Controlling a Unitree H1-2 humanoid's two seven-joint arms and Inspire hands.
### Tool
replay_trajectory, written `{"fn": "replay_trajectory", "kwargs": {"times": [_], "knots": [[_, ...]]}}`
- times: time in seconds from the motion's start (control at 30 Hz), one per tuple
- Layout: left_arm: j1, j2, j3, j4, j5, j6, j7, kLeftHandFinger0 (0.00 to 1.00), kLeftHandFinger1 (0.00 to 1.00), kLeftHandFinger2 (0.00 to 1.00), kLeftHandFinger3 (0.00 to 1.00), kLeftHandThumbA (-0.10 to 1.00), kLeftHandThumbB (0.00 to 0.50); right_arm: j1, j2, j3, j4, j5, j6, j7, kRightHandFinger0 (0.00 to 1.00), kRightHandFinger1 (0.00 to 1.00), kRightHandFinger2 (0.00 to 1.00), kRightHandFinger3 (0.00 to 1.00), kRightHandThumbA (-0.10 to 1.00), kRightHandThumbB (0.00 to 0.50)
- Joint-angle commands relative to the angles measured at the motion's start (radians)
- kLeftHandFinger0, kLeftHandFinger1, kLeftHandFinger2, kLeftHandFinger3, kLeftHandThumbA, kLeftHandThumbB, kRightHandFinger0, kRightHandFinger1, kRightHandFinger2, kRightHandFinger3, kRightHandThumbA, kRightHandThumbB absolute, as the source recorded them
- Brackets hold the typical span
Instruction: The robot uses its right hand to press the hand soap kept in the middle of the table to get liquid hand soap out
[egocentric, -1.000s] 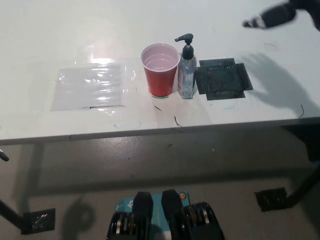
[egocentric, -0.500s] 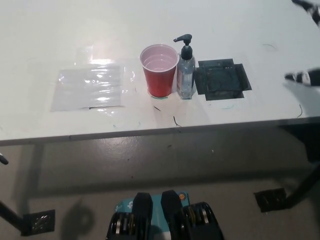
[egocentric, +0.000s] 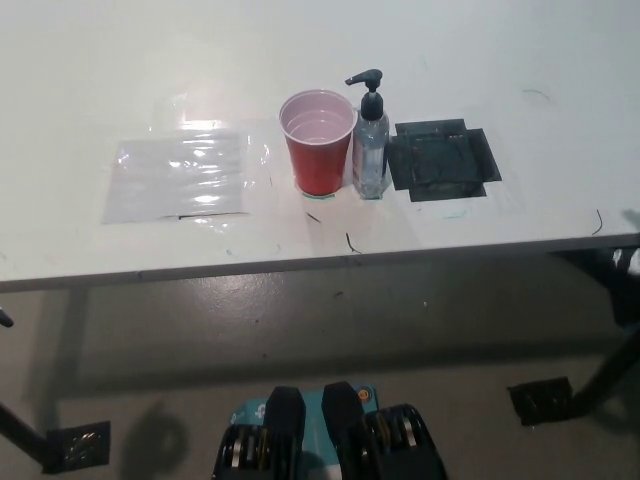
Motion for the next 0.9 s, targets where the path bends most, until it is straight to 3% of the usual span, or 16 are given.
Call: {"fn": "replay_trajectory", "kwargs": {"times": [0.0, 0.07, 0.27, 0.3, 0.37, 0.47, 0.53, 0.73, 0.8, 0.87], "knots": [[-0.023, 0.009, 0.029, -0.018, 0.026, 0.018, -0.003, 1.00, 1.00, 1.00, 0.89, 0.29, 0.000, 0.034, 0.008, -0.024, 0.026, 0.045, -0.080, -0.098, 1.00, 1.00, 1.00, 1.00, 1.00, 0.225], [-0.023, 0.010, 0.028, -0.018, 0.026, 0.018, -0.003, 1.00, 1.00, 1.00, 0.89, 0.28, 0.000, 0.041, 0.016, -0.024, 0.035, 0.047, -0.086, -0.112, 1.00, 1.00, 1.00, 1.00, 1.00, 0.239], [-0.013, 0.012, 0.015, -0.020, 0.010, 0.018, 0.011, 1.00, 1.00, 1.00, 0.86, 0.26, 0.000, 0.086, 0.043, -0.031, 0.082, 0.064, -0.125, -0.163, 1.00, 1.00, 1.00, 1.00, 1.00, 0.218], [-0.013, 0.011, 0.015, -0.021, 0.011, 0.018, 0.013, 1.00, 1.00, 1.00, 0.83, 0.25, 0.000, 0.094, 0.053, -0.040, 0.094, 0.086, -0.130, -0.170, 1.00, 1.00, 1.00, 1.00, 1.00, 0.252], [-0.007, 0.006, 0.022, -0.024, 0.009, 0.018, 0.018, 1.00, 1.00, 1.00, 0.83, 0.25, 0.000, 0.087, 0.053, -0.039, 0.102, 0.095, -0.133, -0.171, 1.00, 1.00, 1.00, 1.00, 1.00, 0.253], [-0.003, 0.003, 0.028, -0.022, 0.008, 0.018, 0.022, 1.00, 1.00, 1.00, 0.89, 0.26, 0.000, 0.103, 0.057, -0.042, 0.128, 0.090, -0.153, -0.198, 1.00, 1.00, 1.00, 1.00, 1.00, 0.233], [-0.001, 0.003, 0.029, -0.024, 0.006, 0.018, 0.023, 1.00, 1.00, 1.00, 0.90, 0.27, 0.000, 0.107, 0.063, -0.053, 0.134, 0.110, -0.140, -0.206, 1.00, 1.00, 1.00, 1.00, 1.00, 0.248], [0.008, 0.004, 0.019, -0.025, -0.001, 0.018, 0.037, 1.00, 1.00, 1.00, 0.89, 0.29, 0.000, 0.099, 0.100, -0.121, 0.140, 0.234, -0.111, -0.208, 1.00, 1.00, 1.00, 1.00, 1.00, 0.200], [0.006, 0.003, 0.020, -0.022, -0.001, 0.018, 0.038, 1.00, 1.00, 1.00, 0.87, 0.29, 0.000, 0.097, 0.102, -0.120, 0.146, 0.225, -0.113, -0.218, 1.00, 1.00, 1.00, 1.00, 1.00, 0.222], [0.003, 0.000, 0.025, -0.021, 0.004, 0.018, 0.029, 1.00, 1.00, 1.00, 0.91, 0.29, 0.000, 0.094, 0.112, -0.123, 0.144, 0.223, -0.107, -0.231, 1.00, 1.00, 1.00, 1.00, 1.00, 0.236]]}}
